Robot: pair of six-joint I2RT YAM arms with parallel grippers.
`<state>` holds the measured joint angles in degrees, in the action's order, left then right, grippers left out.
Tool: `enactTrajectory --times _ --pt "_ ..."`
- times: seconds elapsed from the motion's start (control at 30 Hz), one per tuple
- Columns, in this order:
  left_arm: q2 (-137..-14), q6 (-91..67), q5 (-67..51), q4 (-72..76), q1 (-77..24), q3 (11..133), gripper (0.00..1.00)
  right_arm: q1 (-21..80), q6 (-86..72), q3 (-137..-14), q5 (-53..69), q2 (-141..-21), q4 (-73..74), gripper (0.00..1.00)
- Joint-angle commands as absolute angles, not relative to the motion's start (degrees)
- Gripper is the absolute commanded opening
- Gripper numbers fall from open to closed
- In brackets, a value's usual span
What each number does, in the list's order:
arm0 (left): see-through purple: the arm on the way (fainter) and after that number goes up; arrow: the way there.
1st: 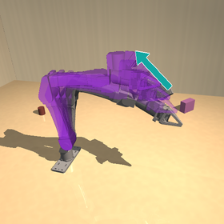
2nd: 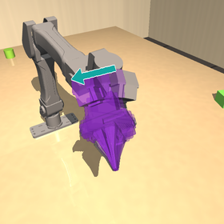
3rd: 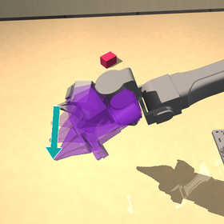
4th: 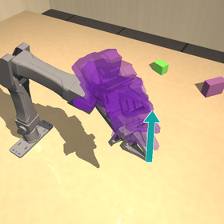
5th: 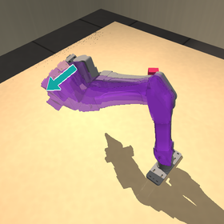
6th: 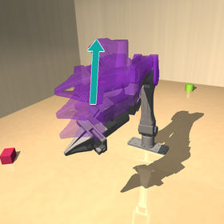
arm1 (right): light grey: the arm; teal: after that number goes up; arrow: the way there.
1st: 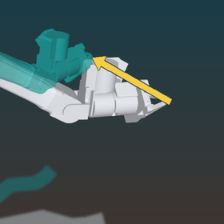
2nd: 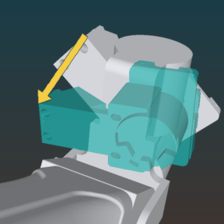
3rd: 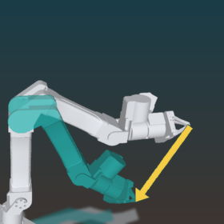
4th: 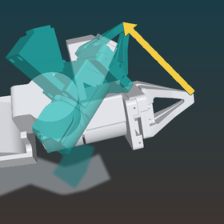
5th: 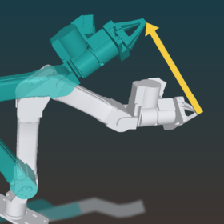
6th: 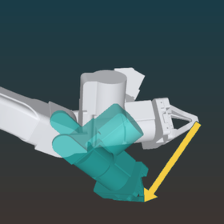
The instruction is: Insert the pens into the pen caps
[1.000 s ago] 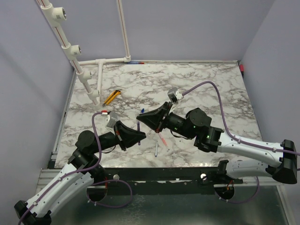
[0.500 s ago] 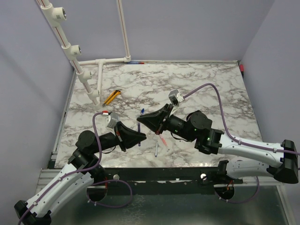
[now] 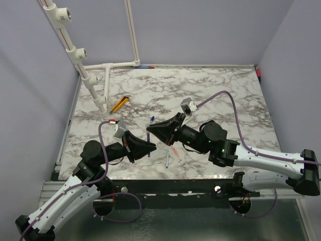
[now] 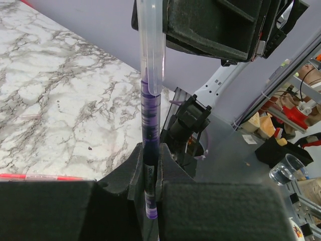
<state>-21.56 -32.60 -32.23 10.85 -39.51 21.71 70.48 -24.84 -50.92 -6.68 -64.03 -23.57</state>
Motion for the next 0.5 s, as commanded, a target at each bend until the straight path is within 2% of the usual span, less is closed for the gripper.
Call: enactTrajectory --times 0.0,0.1,0.47 --pt "-20.76 -32.96 -30.62 13.37 -39.33 21.71 0.0 72.28 -24.18 -49.24 -5.99 -63.61 -21.51 0.13" --pt "-20.78 -33.0 -30.68 13.37 -39.37 21.71 0.0 72.47 -23.92 -49.29 -6.23 -63.46 -21.29 0.21" --pt "-20.94 -32.87 -30.83 13.41 -39.36 21.79 0.0 73.19 -23.18 -49.96 -7.19 -62.23 -19.27 0.38"
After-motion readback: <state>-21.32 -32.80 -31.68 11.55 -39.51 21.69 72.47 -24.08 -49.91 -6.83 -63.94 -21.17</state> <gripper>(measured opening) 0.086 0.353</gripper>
